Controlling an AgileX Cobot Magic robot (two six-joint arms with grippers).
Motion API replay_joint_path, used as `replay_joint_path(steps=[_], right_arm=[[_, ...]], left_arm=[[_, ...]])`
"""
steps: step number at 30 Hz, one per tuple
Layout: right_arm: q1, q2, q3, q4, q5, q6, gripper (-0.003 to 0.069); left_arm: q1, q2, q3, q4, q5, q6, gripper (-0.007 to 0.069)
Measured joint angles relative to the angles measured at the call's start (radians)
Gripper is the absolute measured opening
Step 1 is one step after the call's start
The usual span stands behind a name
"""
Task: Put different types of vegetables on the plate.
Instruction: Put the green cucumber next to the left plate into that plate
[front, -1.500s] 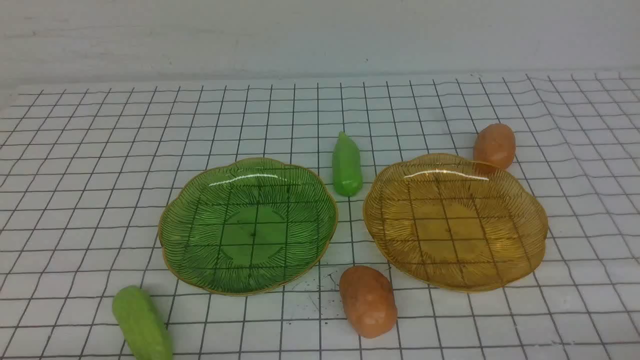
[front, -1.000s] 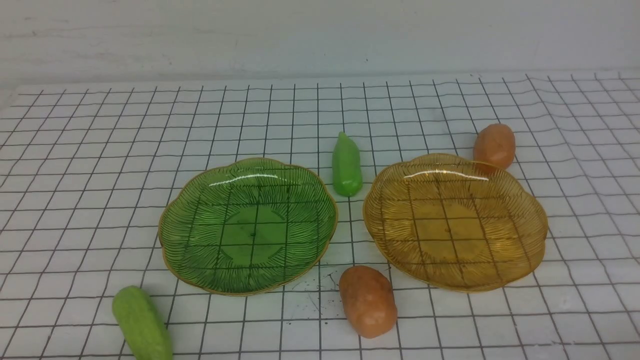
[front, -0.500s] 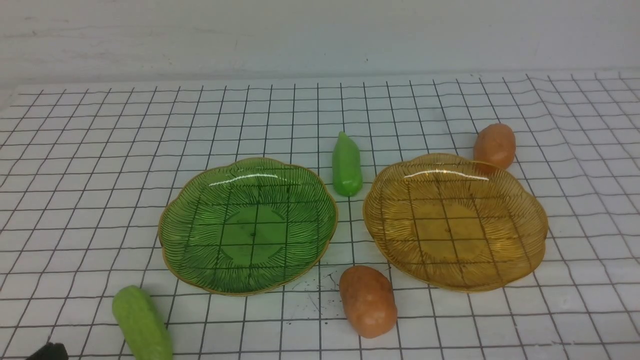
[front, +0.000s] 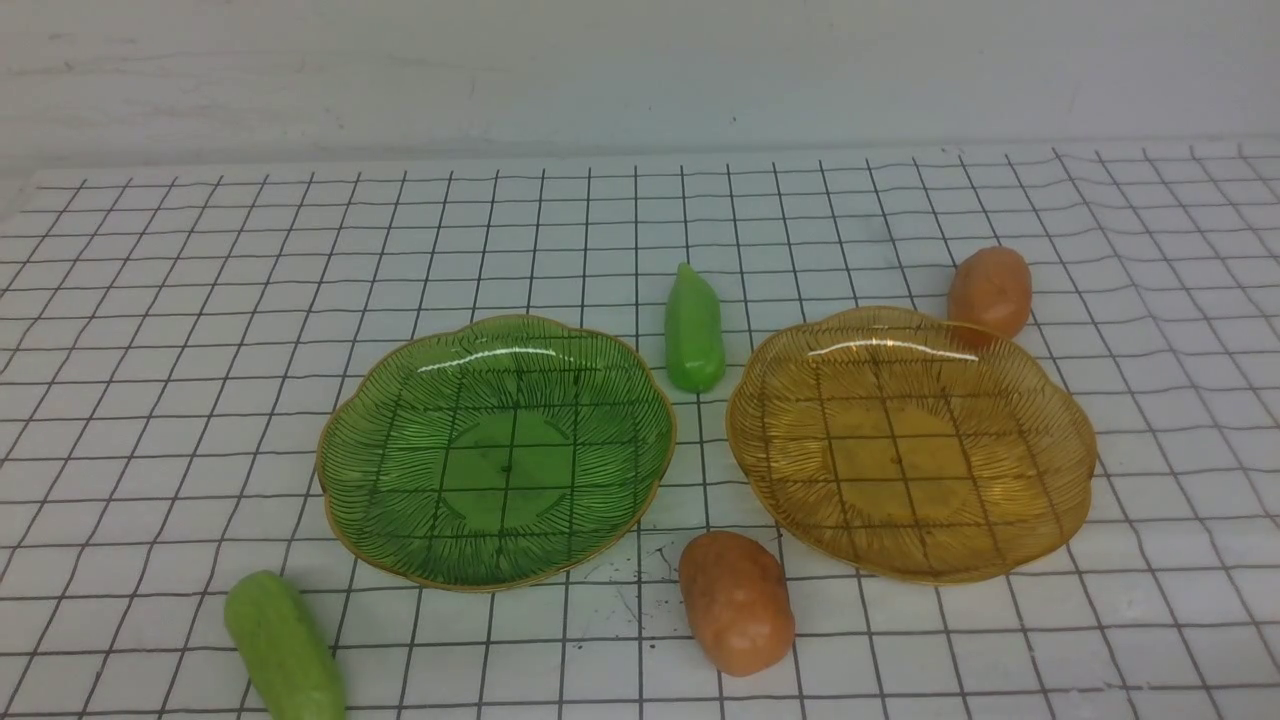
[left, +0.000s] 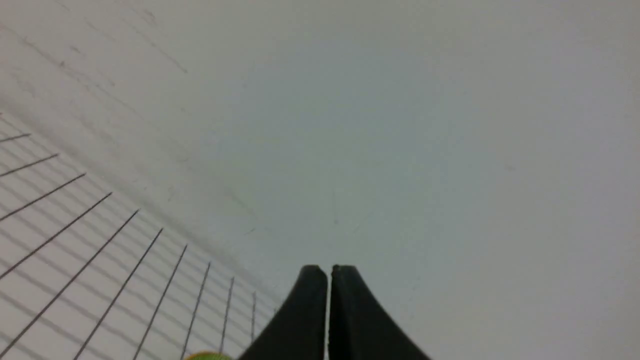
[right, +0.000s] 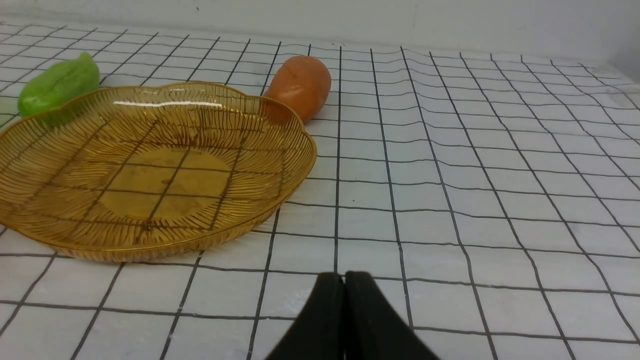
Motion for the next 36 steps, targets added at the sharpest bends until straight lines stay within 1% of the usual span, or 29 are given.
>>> replay_joint_path(steps=[1, 2, 3, 4, 5, 6, 7, 8, 9, 11, 13, 14, 17, 18, 19, 21, 22, 26, 27, 30, 32, 34, 35, 36], right_arm=[[0.0, 0.0, 0.0, -0.001, 0.0, 0.0, -0.0015], [0.0, 0.0, 0.0, -0.001, 0.0, 0.0, -0.0015], [0.0, 0.0, 0.0, 0.0, 0.0, 0.0, -0.0015], [0.0, 0.0, 0.001, 0.013, -0.013, 0.001, -0.0015], [0.0, 0.0, 0.004, 0.037, -0.032, 0.004, -0.0015], [0.0, 0.0, 0.007, 0.074, -0.052, 0.014, -0.0015], [0.0, 0.0, 0.01, 0.103, -0.077, 0.022, -0.0015], [0.0, 0.0, 0.011, 0.148, -0.103, 0.036, -0.0015], [0.0, 0.0, 0.011, 0.283, -0.172, 0.08, -0.0015], [0.0, 0.0, 0.011, 0.399, -0.226, 0.115, -0.0015], [0.0, 0.0, 0.011, 0.546, -0.268, 0.156, -0.0015], [0.0, 0.0, 0.011, 0.616, -0.279, 0.168, -0.0015], [0.0, 0.0, 0.011, 0.764, -0.293, 0.178, -0.0015], [0.0, 0.0, 0.011, 0.78, -0.296, 0.174, -0.0015], [0.0, 0.0, 0.011, 0.803, -0.301, 0.166, -0.0015], [0.0, 0.0, 0.011, 0.826, -0.303, 0.16, -0.0015], [0.0, 0.0, 0.011, 0.834, -0.303, 0.159, -0.0015], [0.0, 0.0, 0.011, 0.868, -0.273, 0.155, -0.0015], [0.0, 0.0, 0.01, 0.874, -0.246, 0.151, -0.0015], [0.0, 0.021, -0.05, 0.862, -0.049, 0.099, -0.0015], [0.0, 0.057, -0.098, 0.842, 0.018, 0.066, -0.0015], [0.0, 0.191, -0.238, 0.783, 0.168, -0.03, -0.0015], [0.0, 0.215, -0.249, 0.773, 0.179, -0.046, -0.0015], [0.0, 0.312, -0.336, 0.738, 0.276, -0.112, -0.0015]], left_arm=[[0.0, 0.0, -0.066, 0.01, 0.039, 0.019, -0.0008], [0.0, 0.004, -0.089, 0.014, 0.056, 0.026, -0.0008], [0.0, 0.029, -0.193, 0.035, 0.146, 0.068, -0.0008], [0.0, 0.096, -0.293, 0.056, 0.28, 0.112, -0.0008], [0.0, 0.156, -0.367, 0.07, 0.382, 0.133, -0.0008], [0.0, 0.212, -0.424, 0.079, 0.449, 0.142, -0.0008], [0.0, 0.273, -0.48, 0.092, 0.563, 0.152, -0.0008], [0.0, 0.337, -0.543, 0.111, 0.653, 0.156, -0.0008], [0.0, 0.502, -0.639, 0.154, 0.837, 0.162, -0.0008], [0.0, 0.629, -0.699, 0.197, 0.957, 0.164, -0.0008], [0.0, 0.77, -0.74, 0.249, 1.047, 0.159, -0.0008], [0.0, 0.807, -0.747, 0.267, 1.065, 0.15, -0.0008], [0.0, 0.967, -0.754, 0.355, 1.085, 0.105, -0.0008], [0.001, 1.009, -0.754, 0.394, 1.085, 0.079, -0.0008], [0.01, 1.062, -0.755, 0.447, 1.085, 0.026, -0.0008], [0.035, 1.122, -0.755, 0.496, 1.086, -0.043, -0.0008], [0.058, 1.157, -0.755, 0.522, 1.086, -0.102, -0.0008], [0.097, 1.219, -0.756, 0.518, 1.08, -0.166, -0.0008], [0.1, 1.23, -0.756, 0.513, 1.079, -0.168, -0.0008], [0.1, 1.273, -0.756, 0.487, 1.07, -0.172, -0.0006], [0.1, 1.289, -0.758, 0.484, 1.065, -0.167, -0.0002], [0.1, 1.323, -0.759, 0.482, 1.041, -0.135, 0.0035], [0.1, 1.328, -0.759, 0.48, 1.04, -0.133, 0.0039], [0.1, 1.343, -0.76, 0.472, 1.036, -0.116, 0.0071]])
